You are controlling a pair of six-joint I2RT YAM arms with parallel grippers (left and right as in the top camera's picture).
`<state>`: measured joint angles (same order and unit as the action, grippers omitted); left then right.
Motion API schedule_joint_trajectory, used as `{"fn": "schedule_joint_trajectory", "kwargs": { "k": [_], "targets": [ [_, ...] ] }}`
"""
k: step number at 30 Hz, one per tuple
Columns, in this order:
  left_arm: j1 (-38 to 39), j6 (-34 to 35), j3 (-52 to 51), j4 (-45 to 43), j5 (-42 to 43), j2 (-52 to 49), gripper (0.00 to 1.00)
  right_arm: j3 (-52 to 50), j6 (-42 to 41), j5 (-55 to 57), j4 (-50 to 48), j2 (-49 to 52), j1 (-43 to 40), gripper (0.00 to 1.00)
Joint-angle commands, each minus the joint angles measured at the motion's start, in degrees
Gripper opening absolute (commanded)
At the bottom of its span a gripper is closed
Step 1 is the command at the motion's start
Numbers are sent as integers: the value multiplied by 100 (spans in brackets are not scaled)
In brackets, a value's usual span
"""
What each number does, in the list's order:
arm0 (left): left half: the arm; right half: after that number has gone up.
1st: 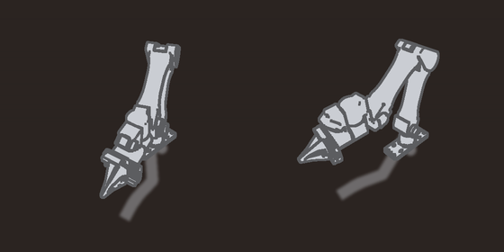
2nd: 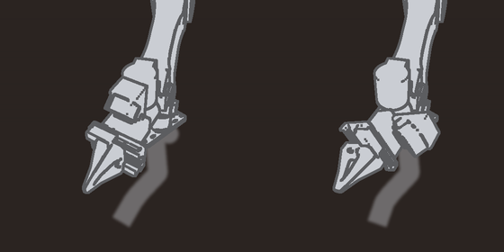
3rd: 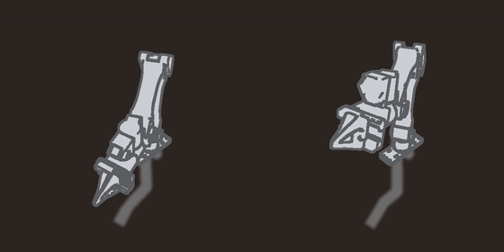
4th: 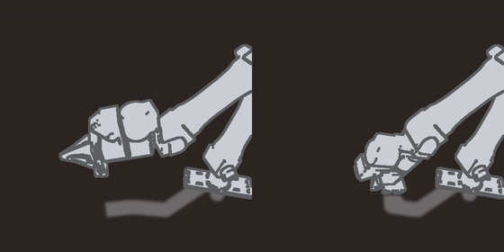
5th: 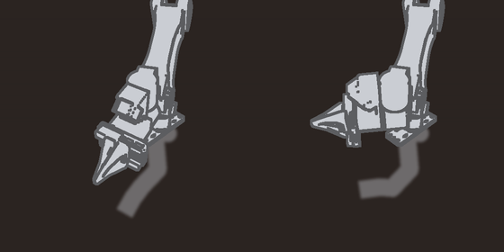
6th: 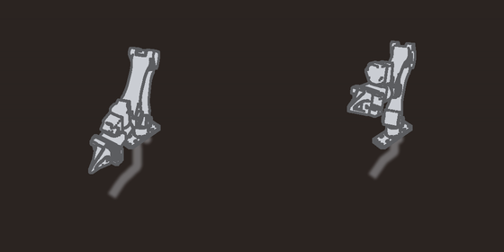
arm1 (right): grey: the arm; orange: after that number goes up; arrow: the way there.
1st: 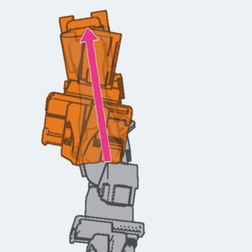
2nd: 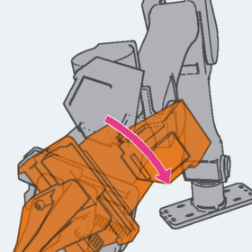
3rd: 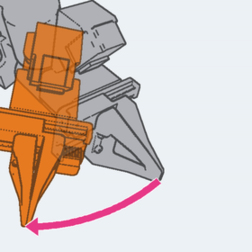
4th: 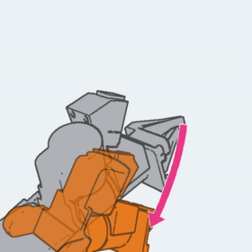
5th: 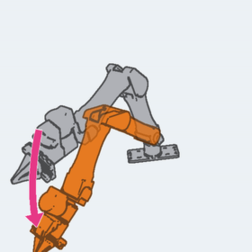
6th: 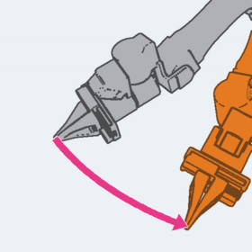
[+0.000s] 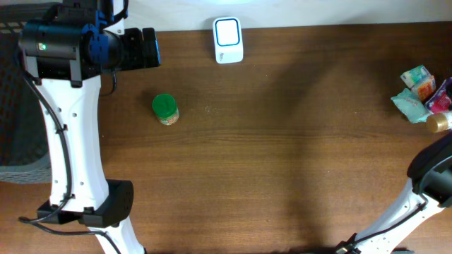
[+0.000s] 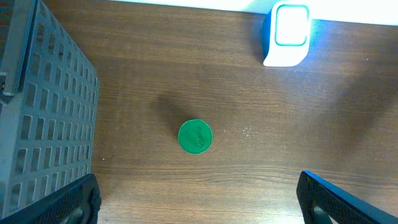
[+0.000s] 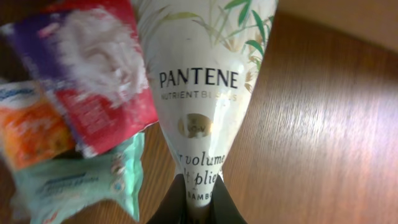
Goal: Scan the item barcode
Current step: 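Carry the Pantene tube right and drop it at the right edge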
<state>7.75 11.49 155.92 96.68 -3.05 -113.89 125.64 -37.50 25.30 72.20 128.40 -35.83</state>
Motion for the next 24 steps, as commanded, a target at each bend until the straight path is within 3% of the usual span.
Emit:
{"fn": "schedule_joint_trajectory", "kwargs": {
  "k": [1,6,7,10,11,12,18,21,24],
  "targets": [
    [-4,-90,46,2,-20,76,99,87,-697,33,9,210,-57,4],
    [-4,-90,46,2,-20,76,99,-160,-697,15,-96,540,-57,7],
    [-4,-90,46,2,-20,76,99,-243,-697,15,-149,551,-57,18],
    [-4,-90,46,2,-20,76,99,-275,-695,15,-170,573,-57,21],
    [-4,-90,46,2,-20,76,99,-275,-695,13,-173,573,-57,35],
    [-4,-90,46,2,-20,76,99,-275,-682,13,-170,573,-55,42],
    [-4,-90,46,2,-17,76,99,39,590,-656,-258,267,177,39],
    [-4,-90,46,2,-20,76,99,520,1591,-2168,-258,0,678,39],
    [-4,-90,46,2,-20,76,99,743,2332,-4341,-299,-44,1272,50]
  ]
}}
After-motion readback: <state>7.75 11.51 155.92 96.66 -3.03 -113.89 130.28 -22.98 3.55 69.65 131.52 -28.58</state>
